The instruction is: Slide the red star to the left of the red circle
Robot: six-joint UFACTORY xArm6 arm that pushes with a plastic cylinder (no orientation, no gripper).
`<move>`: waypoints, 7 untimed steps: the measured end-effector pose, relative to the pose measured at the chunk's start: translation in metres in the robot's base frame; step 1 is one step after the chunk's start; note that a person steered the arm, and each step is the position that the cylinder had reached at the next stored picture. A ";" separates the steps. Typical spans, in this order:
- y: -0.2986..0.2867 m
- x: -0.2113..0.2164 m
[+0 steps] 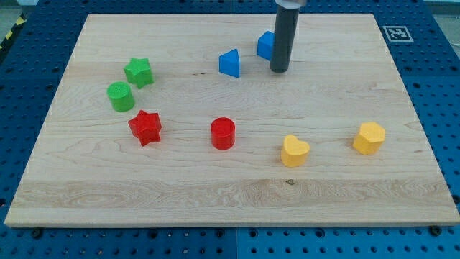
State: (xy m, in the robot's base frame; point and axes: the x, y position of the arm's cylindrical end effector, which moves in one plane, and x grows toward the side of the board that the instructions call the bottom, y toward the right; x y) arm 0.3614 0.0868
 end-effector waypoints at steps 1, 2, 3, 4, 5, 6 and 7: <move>0.000 0.041; -0.042 0.054; -0.054 0.061; -0.059 0.061; -0.062 0.061; -0.093 0.061; -0.103 0.061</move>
State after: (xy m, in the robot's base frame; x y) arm 0.4226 -0.0163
